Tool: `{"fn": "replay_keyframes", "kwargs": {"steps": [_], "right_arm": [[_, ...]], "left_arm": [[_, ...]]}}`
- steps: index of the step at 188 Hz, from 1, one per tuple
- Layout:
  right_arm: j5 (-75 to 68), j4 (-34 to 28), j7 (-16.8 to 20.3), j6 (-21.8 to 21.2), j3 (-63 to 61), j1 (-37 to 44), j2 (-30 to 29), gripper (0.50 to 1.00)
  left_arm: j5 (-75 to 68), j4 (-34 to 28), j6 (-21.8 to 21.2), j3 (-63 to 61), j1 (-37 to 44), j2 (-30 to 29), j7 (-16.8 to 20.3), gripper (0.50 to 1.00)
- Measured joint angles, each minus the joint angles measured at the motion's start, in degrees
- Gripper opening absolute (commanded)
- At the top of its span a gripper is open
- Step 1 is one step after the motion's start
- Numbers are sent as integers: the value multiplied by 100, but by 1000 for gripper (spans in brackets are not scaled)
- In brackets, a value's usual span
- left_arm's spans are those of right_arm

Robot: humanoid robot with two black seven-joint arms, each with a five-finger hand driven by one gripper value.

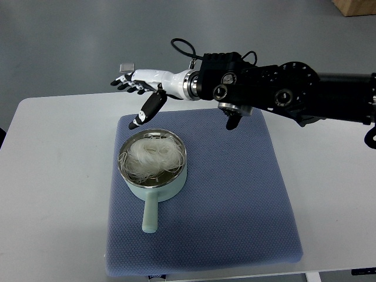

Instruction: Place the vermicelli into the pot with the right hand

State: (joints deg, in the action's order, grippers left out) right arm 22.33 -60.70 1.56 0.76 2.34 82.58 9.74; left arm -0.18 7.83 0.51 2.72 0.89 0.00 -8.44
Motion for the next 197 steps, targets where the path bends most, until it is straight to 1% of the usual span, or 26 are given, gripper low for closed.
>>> {"fn": "replay_keyframes", "kwargs": {"steps": [6, 19, 27, 38, 50, 60, 73, 93, 116, 151, 197], "right_arm": [[-86, 3, -53, 16, -335, -235, 192, 928], [-276, 7, -317, 30, -1221, -909, 565, 928], [-365, 7, -551, 29, -1791, -1365, 736, 928], [-454, 2, -968, 9, -2735, -2128, 886, 928], [-491, -5, -1383, -12, -3754, -2941, 888, 928], [-512, -7, -1666, -21, -4564, -3581, 757, 928], [-523, -2, -1865, -34, -5415, -4225, 451, 928], [-527, 60, -1970, -48, -6406, -4990, -146, 928], [-528, 103, -1986, -138, -6762, -5403, -537, 928], [-528, 131, -1986, -474, -6800, -5609, -644, 928], [-528, 353, -1986, -544, -6816, -5538, -633, 928]], "left_arm": [[0, 3, 0, 0, 0, 0, 0, 1000], [0, 14, 0, -3, -3, 0, 0, 1000], [0, 22, 0, -6, -3, 0, 0, 1000], [0, 30, 0, -11, -3, 0, 0, 1000], [0, 33, 1, -19, -1, 0, -4, 1000], [-1, 34, 2, -23, 0, 0, -7, 1000], [-2, 37, 2, -30, -2, 0, -8, 1000], [-8, 42, 3, -34, -2, 0, -8, 1000], [-11, 42, 2, -42, -1, 0, -8, 1000], [-11, 35, 3, -43, -2, 0, -9, 1000], [-10, 40, 2, -48, -1, 0, -9, 1000]]}}
